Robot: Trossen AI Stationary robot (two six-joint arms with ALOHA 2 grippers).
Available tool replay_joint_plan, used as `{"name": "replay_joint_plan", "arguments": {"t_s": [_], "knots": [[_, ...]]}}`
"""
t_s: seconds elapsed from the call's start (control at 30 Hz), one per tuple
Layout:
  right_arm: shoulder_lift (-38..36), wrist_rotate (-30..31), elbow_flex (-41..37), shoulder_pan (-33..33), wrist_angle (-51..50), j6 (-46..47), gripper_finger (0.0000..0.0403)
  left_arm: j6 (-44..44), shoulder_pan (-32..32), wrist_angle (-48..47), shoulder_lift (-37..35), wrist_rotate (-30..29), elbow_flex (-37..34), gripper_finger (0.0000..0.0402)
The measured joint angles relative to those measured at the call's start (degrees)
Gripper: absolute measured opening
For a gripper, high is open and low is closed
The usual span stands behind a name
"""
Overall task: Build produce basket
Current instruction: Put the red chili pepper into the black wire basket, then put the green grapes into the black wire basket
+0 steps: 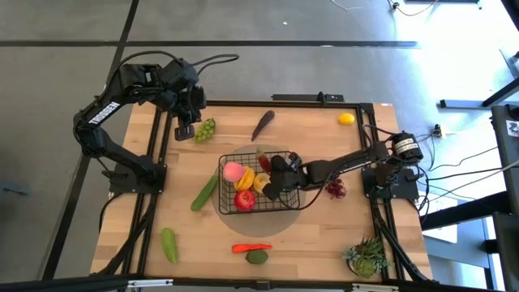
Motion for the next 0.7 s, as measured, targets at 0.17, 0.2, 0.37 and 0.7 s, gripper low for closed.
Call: {"name": "replay_joint_plan", "arguments": {"t_s": [0.17, 0.2, 0.37, 0.7], "knots": [[0.2, -4.8, 0.0, -1.1, -1.2, 0.5, 0.0088, 0.0, 0.0, 0.0, 0.0, 0.0, 0.0, 0.0069], [0.2, -6.4, 0.0, -1.5, -2.0, 1.1, 0.0088, 0.0, 0.0, 0.0, 0.0, 0.0, 0.0, 0.0069], [0.5, -9.8, 0.0, -3.0, -2.8, -0.4, 0.0090, 0.0, 0.0, 0.0, 0.0, 0.0, 0.0, 0.0069], [0.5, -9.6, 0.0, -3.1, -2.9, -2.7, 0.0102, -0.1, 0.0, 0.0, 0.0, 0.0, 0.0, 0.0069]]}}
